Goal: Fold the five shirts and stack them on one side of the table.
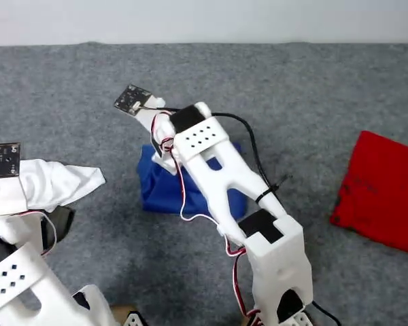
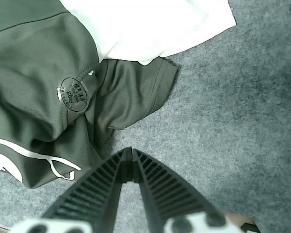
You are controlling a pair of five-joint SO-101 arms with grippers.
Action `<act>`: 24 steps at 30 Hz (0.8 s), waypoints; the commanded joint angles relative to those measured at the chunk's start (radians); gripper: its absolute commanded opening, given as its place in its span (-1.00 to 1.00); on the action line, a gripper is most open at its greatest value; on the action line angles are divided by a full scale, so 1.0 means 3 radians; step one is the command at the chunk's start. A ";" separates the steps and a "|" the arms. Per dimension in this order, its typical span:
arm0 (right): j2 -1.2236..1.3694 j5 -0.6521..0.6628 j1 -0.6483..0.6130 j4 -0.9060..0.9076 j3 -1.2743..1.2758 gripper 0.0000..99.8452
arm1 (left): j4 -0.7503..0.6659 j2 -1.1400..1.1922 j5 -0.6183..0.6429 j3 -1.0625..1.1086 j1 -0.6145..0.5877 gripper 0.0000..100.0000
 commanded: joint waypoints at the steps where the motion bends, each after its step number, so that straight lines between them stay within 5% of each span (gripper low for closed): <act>1: -0.0023 0.0051 -0.0043 -0.0202 -0.0082 -0.98 | 0.0031 -0.0051 0.0036 -0.0013 0.0020 -0.99; 11: -0.0049 0.0046 -0.0212 -0.0243 -0.0082 -0.46 | 0.0031 -0.0051 0.0041 0.0013 0.0020 -0.99; 19: -0.0018 0.0051 -0.0141 0.0258 -0.0568 -0.50 | 0.0000 -0.0051 0.0041 0.0069 0.0020 -0.99; 24: -0.0018 0.0133 0.0340 0.0534 -0.0573 -0.94 | 0.0000 -0.0051 0.0041 0.0069 0.0020 -0.99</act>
